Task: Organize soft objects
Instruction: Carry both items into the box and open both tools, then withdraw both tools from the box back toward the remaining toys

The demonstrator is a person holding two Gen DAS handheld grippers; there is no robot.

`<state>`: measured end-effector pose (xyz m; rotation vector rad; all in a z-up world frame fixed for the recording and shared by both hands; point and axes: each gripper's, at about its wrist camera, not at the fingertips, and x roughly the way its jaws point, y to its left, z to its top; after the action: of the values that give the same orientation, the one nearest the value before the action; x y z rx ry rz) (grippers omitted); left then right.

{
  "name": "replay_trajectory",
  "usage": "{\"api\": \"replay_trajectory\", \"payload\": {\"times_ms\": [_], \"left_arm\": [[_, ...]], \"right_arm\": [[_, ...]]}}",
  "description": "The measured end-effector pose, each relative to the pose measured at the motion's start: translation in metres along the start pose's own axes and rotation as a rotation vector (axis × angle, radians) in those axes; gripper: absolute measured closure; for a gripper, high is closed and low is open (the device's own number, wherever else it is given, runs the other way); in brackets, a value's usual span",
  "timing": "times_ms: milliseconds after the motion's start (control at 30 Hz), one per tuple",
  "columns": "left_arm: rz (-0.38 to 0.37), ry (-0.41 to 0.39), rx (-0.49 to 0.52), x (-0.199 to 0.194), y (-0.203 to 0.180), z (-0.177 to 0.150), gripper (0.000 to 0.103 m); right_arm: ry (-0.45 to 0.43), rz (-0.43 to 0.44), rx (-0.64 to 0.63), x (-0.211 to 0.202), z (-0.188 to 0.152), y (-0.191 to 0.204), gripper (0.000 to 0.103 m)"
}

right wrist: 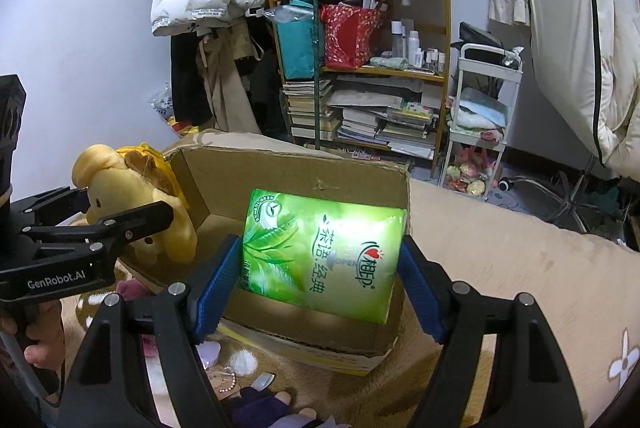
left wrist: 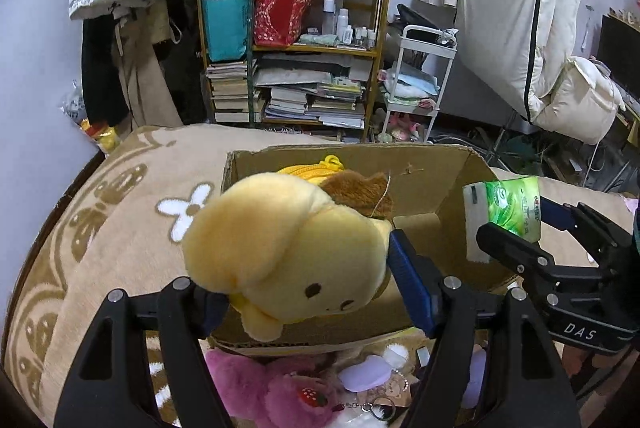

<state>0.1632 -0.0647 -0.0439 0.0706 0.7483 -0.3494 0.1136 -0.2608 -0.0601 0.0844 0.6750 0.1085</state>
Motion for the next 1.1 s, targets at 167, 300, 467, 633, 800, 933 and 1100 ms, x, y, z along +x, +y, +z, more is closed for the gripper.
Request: {"api": "replay_trajectory", "payload": {"times_ms": [167,300,467,633,800,933,1100], "left_arm": [[0.033,-0.005,0.021,0.000,-0.003,-0.002,0.022],[0.048,0.002,0.027,-0.003,-0.004,-0.003,0.018],[0.062,-0.006,0.021,-0.014,-0.001,-0.007,0.013],[0.084,-0.013,0.011,-0.031,0.001,-0.011,0.005],[0.111,-0.018,0.003,-0.049,0.004,-0.019,0.003],[0.122,-0.008,-0.004,-0.065,0.006,-0.028,0.003],[0.159,-0.002,0.029,-0.082,0.007,-0.039,0.003]], "right_arm": [[0.006,0.007,0.011,0.001,0.000,-0.003,0.020],[0.002,0.008,0.019,0.000,-0.001,-0.004,0.010],[-0.017,0.006,0.025,-0.011,-0.003,-0.002,0.002],[-0.029,0.000,0.030,-0.026,-0.005,0.001,0.000],[-0.037,-0.023,0.039,-0.047,-0.010,0.006,0.000],[-0.048,-0.031,0.058,-0.067,-0.017,0.009,0.000],[-0.024,-0.030,0.069,-0.081,-0.027,0.013,0.000]]}}
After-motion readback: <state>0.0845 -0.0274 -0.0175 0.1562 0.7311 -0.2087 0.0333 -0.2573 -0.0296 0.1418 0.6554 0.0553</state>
